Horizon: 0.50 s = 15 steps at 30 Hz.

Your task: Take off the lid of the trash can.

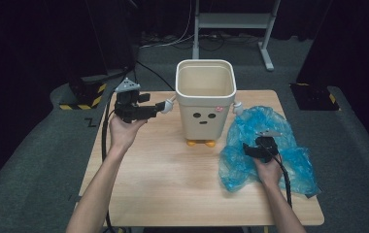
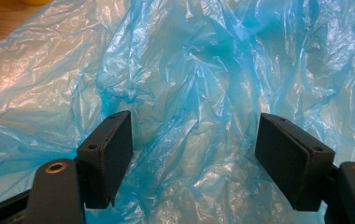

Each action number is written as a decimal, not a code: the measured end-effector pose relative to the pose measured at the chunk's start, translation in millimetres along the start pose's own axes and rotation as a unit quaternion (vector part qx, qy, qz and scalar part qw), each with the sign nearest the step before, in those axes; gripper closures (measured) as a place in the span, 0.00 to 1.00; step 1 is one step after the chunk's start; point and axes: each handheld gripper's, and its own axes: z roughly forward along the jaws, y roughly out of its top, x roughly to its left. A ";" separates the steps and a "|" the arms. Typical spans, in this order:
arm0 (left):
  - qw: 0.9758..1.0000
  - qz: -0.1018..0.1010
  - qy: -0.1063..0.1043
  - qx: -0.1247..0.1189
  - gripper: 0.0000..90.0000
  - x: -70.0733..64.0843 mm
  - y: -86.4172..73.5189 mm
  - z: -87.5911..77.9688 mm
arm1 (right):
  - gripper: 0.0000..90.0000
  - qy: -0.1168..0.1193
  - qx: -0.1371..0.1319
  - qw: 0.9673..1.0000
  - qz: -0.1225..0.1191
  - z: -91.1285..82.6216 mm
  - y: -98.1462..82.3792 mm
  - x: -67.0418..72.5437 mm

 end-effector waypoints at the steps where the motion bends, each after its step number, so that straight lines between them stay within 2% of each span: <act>1: 1.000 0.004 0.005 -0.005 0.33 -0.8 2.7 0.3 | 0.31 0.000 0.000 1.000 -0.001 0.0 0.0 0.0; 4: 1.000 0.010 0.012 -0.009 0.31 -1.8 12.0 2.0 | 0.31 0.000 0.000 1.000 -0.001 0.0 0.0 0.0; 5: 1.000 0.014 0.023 -0.015 0.31 -2.8 18.0 3.0 | 0.31 -0.001 -0.002 1.000 -0.004 0.0 0.0 -0.1; 11: 1.000 0.015 0.013 -0.017 0.30 -2.1 33.1 9.0 | 0.31 -0.002 -0.002 1.000 -0.004 0.0 -0.1 0.4; 15: 1.000 0.012 0.004 -0.029 0.30 -1.3 44.1 15.2 | 0.31 -0.003 -0.003 1.000 -0.005 -0.1 -0.2 0.9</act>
